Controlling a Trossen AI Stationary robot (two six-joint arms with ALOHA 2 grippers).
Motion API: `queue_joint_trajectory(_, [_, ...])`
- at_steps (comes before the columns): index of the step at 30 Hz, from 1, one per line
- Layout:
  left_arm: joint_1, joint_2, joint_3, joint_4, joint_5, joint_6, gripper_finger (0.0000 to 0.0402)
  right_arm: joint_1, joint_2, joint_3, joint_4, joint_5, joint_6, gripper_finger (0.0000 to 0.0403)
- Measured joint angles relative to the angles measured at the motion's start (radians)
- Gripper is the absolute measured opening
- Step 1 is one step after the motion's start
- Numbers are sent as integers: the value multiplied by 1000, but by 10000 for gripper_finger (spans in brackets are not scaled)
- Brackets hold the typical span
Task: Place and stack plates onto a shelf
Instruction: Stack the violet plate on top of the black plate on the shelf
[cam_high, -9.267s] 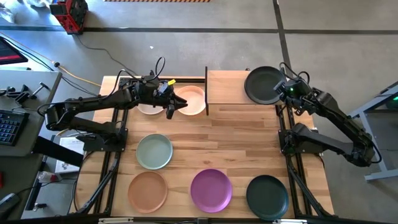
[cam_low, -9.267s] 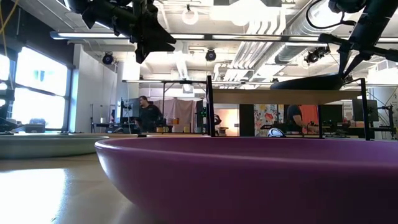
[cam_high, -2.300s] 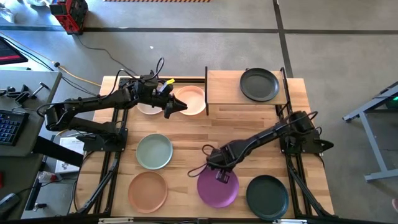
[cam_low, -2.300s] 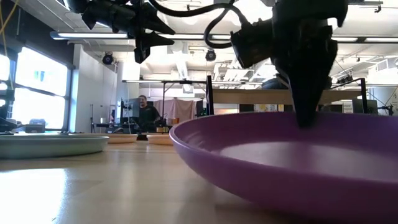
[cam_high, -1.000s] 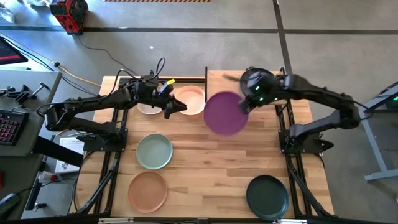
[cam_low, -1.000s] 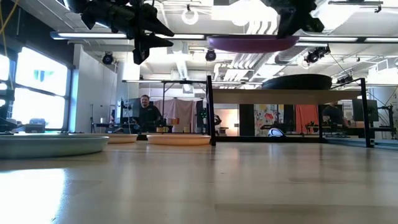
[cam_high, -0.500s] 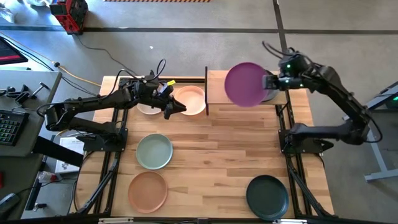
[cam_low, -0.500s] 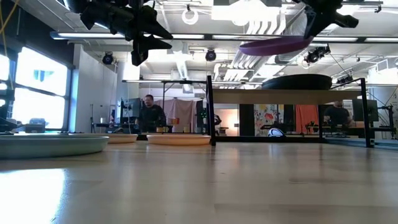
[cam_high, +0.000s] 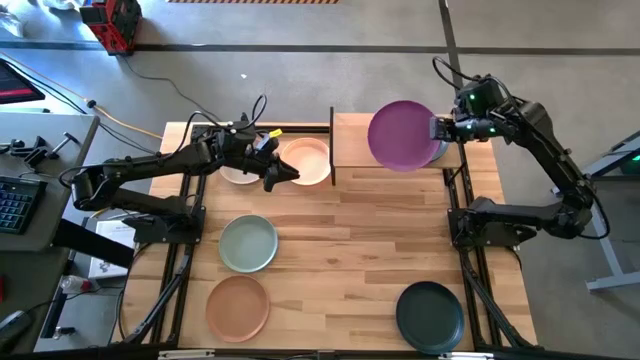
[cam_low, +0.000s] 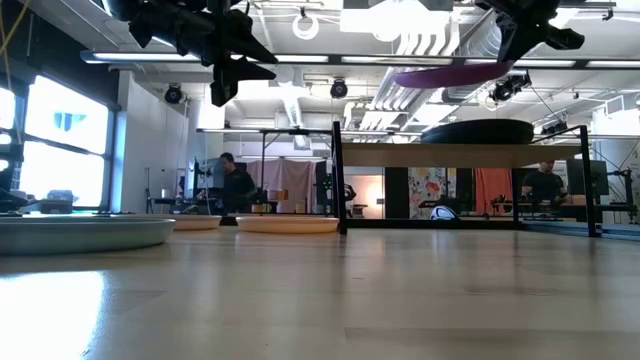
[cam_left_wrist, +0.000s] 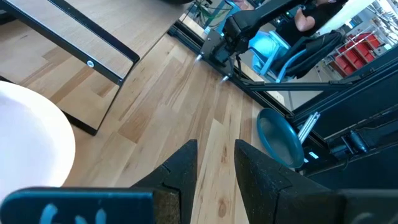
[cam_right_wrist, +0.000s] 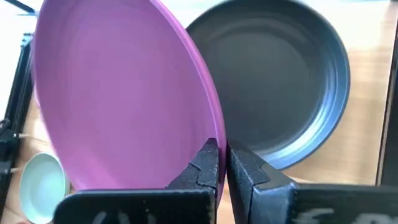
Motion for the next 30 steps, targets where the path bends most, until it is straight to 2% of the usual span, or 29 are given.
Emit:
queue_joint_trajectory(10, [0,0,0,0,0,0,94,14,-16,0,-56,55,14,0])
queue_joint_trajectory(18, [0,0,0,0,-7,0,94,159,-110,0,-82,202,139,0])
queue_joint_trajectory(26, [0,0,0,0,-72,0,94,298,-176,-4,-102,342,267,0])
queue_joint_trajectory(30, [0,0,0,0,-79,0,94,363,-248,-138,-48,368,351,0])
